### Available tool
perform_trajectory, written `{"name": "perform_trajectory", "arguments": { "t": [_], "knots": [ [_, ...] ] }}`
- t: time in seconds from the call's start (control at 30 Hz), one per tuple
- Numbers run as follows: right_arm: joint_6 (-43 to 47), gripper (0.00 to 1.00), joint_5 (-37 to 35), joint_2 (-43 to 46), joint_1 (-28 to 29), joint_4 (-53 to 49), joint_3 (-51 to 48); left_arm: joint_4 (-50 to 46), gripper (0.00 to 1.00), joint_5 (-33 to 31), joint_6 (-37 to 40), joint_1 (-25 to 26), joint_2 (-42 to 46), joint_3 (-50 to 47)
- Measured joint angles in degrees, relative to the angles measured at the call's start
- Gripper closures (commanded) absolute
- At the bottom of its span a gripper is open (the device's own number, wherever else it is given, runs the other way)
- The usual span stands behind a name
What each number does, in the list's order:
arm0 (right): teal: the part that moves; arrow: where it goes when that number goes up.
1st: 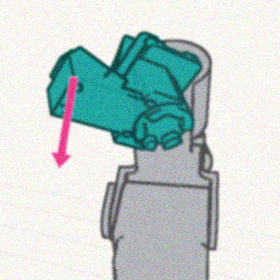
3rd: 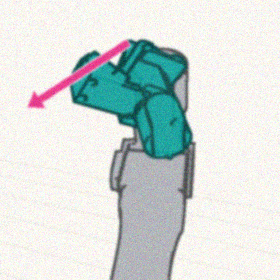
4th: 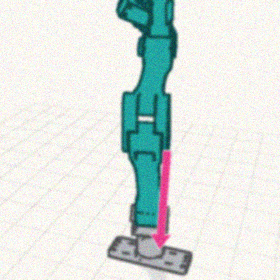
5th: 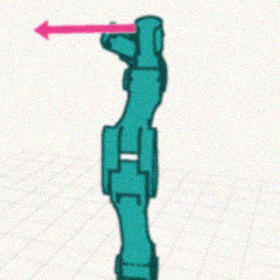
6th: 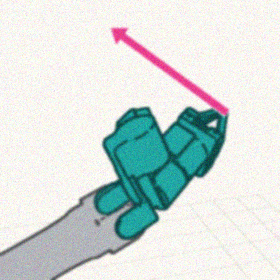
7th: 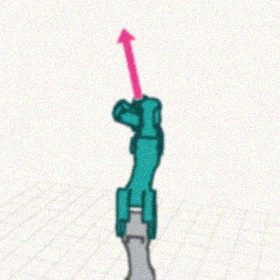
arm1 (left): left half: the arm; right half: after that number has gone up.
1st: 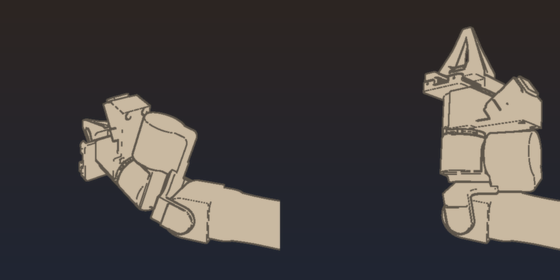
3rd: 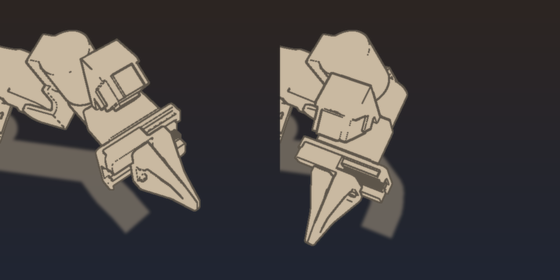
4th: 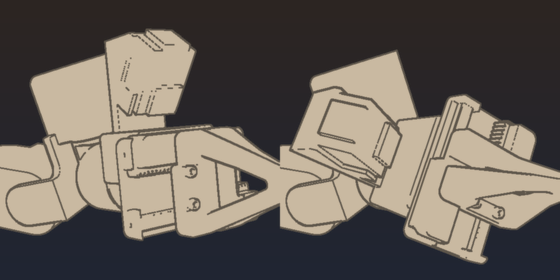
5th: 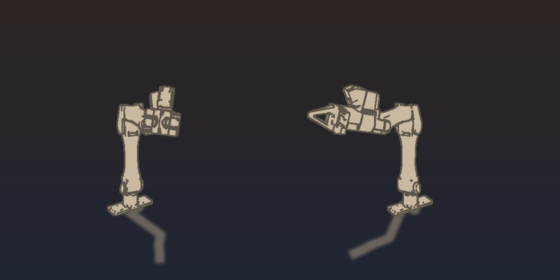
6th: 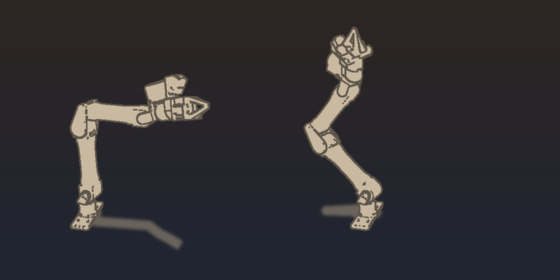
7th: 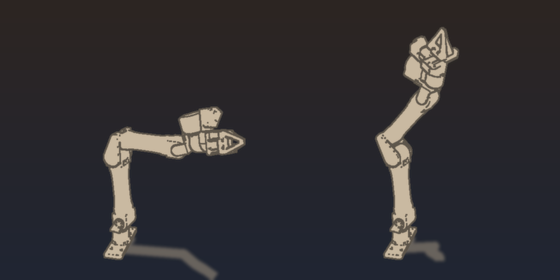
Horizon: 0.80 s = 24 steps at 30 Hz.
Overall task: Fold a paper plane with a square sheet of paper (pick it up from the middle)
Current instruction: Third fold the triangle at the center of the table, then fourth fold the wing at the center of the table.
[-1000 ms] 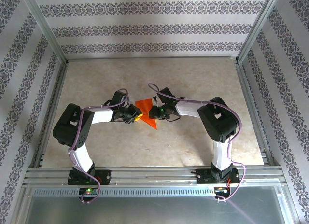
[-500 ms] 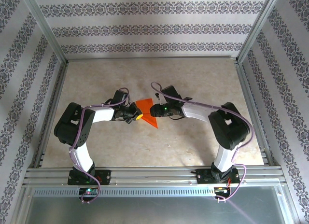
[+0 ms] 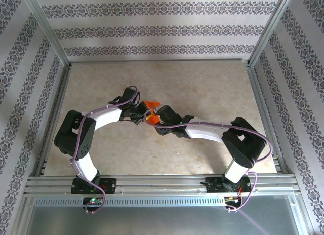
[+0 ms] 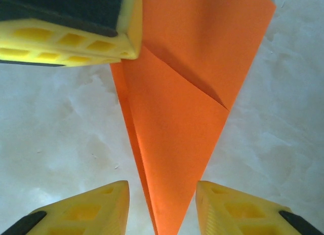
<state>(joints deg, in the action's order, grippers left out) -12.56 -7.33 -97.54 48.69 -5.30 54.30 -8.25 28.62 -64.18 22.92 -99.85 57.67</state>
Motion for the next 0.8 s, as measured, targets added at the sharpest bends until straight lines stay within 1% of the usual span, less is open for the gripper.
{"name": "perform_trajectory", "arguments": {
  "t": [0.1, 0.3, 0.57, 0.8],
  "knots": [
    [0.5, 0.64, -1.8, -2.4, 0.6, 0.0, 1.1, -0.7, 0.95, -0.4, -0.4, 0.0, 0.0, 0.0],
    [0.6, 0.67, -3.0, -4.5, 0.6, 0.1, 2.5, -1.1, 0.95, -0.6, -0.9, 0.0, 0.0, 0.0],
    [0.6, 0.71, -3.7, -5.9, 0.6, 0.1, 3.0, -1.2, 0.94, -0.6, -1.0, 0.0, 0.0, 0.0],
    [0.6, 0.72, -4.5, -6.1, 0.6, 0.1, 3.0, -1.2, 0.94, -0.6, -1.1, 0.0, 0.0, 0.0]
  ]
}}
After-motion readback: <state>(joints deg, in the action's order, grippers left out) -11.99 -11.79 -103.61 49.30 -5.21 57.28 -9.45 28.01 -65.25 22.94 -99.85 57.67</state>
